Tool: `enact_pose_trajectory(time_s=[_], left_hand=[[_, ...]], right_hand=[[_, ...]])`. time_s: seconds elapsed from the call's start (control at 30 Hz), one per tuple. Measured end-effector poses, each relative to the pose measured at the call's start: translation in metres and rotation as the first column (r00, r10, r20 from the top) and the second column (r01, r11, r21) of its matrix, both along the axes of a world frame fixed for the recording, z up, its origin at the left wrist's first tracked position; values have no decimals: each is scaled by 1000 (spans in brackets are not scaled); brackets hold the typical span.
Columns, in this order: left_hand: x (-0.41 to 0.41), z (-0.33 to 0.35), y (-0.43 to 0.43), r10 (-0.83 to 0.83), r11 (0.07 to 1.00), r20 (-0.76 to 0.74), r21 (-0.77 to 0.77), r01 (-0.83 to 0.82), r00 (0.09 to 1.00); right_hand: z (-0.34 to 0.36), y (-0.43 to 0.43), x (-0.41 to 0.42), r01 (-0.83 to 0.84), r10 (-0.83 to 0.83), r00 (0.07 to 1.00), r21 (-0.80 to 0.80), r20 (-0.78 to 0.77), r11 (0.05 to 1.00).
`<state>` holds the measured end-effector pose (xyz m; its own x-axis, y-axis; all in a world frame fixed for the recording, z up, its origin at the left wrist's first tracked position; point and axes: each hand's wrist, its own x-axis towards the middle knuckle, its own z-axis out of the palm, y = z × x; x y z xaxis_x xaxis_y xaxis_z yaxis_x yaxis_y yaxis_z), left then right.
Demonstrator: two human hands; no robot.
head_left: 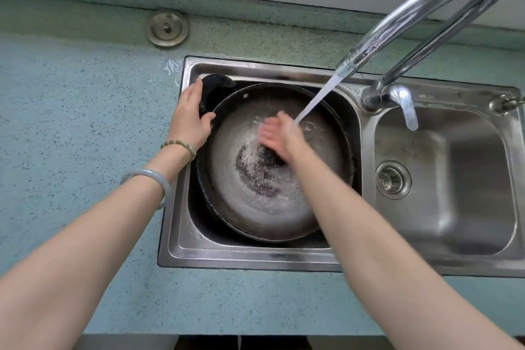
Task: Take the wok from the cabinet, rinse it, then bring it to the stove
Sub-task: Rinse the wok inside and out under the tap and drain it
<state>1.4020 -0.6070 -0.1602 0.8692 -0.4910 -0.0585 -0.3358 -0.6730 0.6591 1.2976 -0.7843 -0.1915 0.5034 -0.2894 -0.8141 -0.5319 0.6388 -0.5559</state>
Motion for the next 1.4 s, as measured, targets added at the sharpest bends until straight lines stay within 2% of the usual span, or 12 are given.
enact_pose_trajectory(time_s=[0.17,0.23,0.3,0.37,0.5,0.57,0.67,0.73,0.97,1.1,1.27,1.4], left_hand=[[0,2,-1,3,1000,-16,1,-3,1000],[-1,4,-1,4,1000,-26,5,-4,1000],[-1,7,-2,20,1000,-42,0,-20,999],[-2,11,-3,52,999,-72,-9,-53,996],[6,22,-14,73,995,-106,74,-65,992],[15,25,-19,69,991,-96,125,-56,993],[28,26,-26,71,983,-95,175,-53,993],[34,24,-31,55,966,-87,255,-31,995],[45,17,-45,7,888,12,460,-11,1000],[47,23,-38,9,932,-56,363,12,998],[49,39,-18,33,973,-184,230,10,982],[50,54,-14,3,981,-236,189,42,972]], right_hand=[[-5,56,-40,-234,231,972,102,46,967],[1,45,-69,-516,519,853,55,-60,855],[13,23,-93,-723,678,685,-131,-268,678],[31,0,-114,-816,677,577,-349,-456,461],[69,-37,-160,-676,473,726,-647,-500,354],[79,-47,-188,-687,406,715,-680,-569,256],[81,-46,-225,-854,415,521,-461,-746,242],[75,-40,-241,-899,450,437,-380,-779,215],[76,-41,-245,-857,446,515,-446,-732,259],[96,-51,-245,-864,430,503,-446,-750,233],[126,-61,-242,-896,375,434,-438,-819,80],[138,-61,-244,-890,320,442,-455,-838,37]])
